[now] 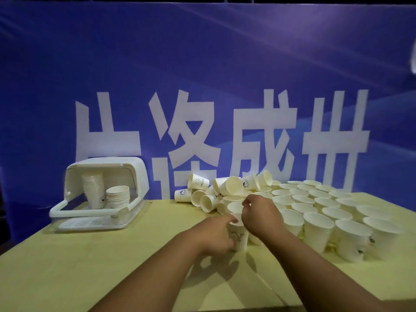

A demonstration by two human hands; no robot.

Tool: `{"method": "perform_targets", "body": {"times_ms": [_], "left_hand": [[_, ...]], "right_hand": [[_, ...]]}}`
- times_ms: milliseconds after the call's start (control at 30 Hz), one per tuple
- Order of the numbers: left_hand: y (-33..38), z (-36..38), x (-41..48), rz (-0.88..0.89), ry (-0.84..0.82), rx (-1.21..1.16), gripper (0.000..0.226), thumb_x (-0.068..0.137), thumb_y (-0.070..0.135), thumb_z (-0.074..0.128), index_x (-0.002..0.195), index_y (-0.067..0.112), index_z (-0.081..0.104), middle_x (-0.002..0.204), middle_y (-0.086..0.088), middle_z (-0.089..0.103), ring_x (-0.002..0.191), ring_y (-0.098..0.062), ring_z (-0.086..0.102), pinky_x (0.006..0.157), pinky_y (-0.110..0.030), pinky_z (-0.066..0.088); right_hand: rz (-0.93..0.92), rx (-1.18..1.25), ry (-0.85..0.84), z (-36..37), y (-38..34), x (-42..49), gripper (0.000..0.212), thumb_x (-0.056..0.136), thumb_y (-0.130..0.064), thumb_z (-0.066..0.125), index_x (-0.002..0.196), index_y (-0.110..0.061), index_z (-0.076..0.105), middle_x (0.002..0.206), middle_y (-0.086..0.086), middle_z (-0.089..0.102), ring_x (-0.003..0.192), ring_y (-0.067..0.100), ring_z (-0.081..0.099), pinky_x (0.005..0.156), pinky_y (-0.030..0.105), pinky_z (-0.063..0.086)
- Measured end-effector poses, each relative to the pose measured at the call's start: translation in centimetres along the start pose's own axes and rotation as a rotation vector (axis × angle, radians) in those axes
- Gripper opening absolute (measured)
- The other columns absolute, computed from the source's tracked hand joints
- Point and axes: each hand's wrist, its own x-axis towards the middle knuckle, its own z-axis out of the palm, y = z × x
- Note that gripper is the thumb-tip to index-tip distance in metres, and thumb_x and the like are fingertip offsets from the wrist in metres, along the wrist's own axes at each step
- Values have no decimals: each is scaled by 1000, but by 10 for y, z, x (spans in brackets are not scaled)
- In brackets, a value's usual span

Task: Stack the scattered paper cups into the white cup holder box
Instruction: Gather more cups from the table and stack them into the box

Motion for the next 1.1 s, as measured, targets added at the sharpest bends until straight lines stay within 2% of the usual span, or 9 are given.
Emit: {"method": "perform_targets", "body": {"times_ms": [67, 167, 267, 367, 533, 667, 733, 900, 1100], "left_hand": [[5, 9, 6, -45, 8, 36, 51, 78, 51, 72, 126, 38, 60, 126, 8, 64, 107, -16, 63, 94, -41, 56], [8, 20, 5, -134, 105, 74, 52, 66, 69, 76, 101, 33, 62, 109, 10, 62, 95, -14, 61, 83, -37, 56], [4, 24, 1, -145, 220, 47, 41, 75, 65, 75, 90, 31, 57, 104, 10, 59, 93, -13, 59, 80, -33, 53], [-7, 18, -5, -148, 296, -46, 34, 75, 58, 79, 83, 32, 58, 92, 15, 60, 85, -6, 59, 72, -29, 51], [-40, 1, -21, -220, 413, -87, 50, 69, 62, 82, 92, 29, 52, 94, 11, 61, 85, -11, 59, 75, -35, 53], [-74, -13, -32, -277, 474, -133, 71, 67, 62, 84, 116, 40, 37, 115, 12, 57, 99, -12, 58, 83, -34, 57], [-91, -20, -37, -309, 508, -142, 86, 67, 60, 86, 131, 42, 32, 127, 9, 54, 111, -16, 57, 89, -33, 56], [-137, -40, -44, -345, 676, -246, 92, 68, 52, 90, 137, 44, 30, 135, 8, 54, 116, -18, 56, 95, -38, 55], [-190, -77, -47, -279, 931, -361, 76, 73, 40, 91, 130, 36, 41, 118, 8, 58, 100, -14, 59, 78, -29, 50]], "right_hand": [[58, -68, -98, -5, 16, -1, 31, 96, -21, 56, 126, -23, 64, 119, -1, 68, 100, 18, 63, 82, 30, 53], [111, -154, -255, -4, 33, -7, 12, 93, -24, 60, 104, -22, 60, 97, -3, 66, 87, 15, 66, 82, 33, 60], [121, -186, -293, 5, 45, -7, 16, 85, -25, 67, 100, -20, 63, 87, -4, 64, 81, 13, 65, 80, 32, 61], [111, -191, -230, 12, 42, -6, 29, 83, -35, 69, 109, -23, 67, 99, -4, 61, 86, 14, 62, 80, 30, 59], [3, -51, -119, 24, 15, -7, 42, 76, -56, 69, 101, -23, 69, 100, -5, 55, 80, 12, 56, 66, 26, 50], [-62, 149, -126, 39, -17, -8, 31, 72, -48, 73, 73, -18, 68, 75, 0, 62, 67, 12, 58, 52, 28, 45], [-66, 272, -158, 52, -33, -7, 25, 73, -43, 76, 72, -20, 67, 70, 0, 65, 66, 12, 61, 49, 26, 42], [-93, 470, -167, 93, -70, 5, 35, 75, -43, 82, 92, -27, 57, 97, -6, 62, 87, 11, 58, 59, 22, 42], [-99, 761, -177, 142, -121, 28, 68, 72, -43, 87, 124, -35, 44, 120, -9, 57, 101, 8, 57, 76, 24, 52]]}}
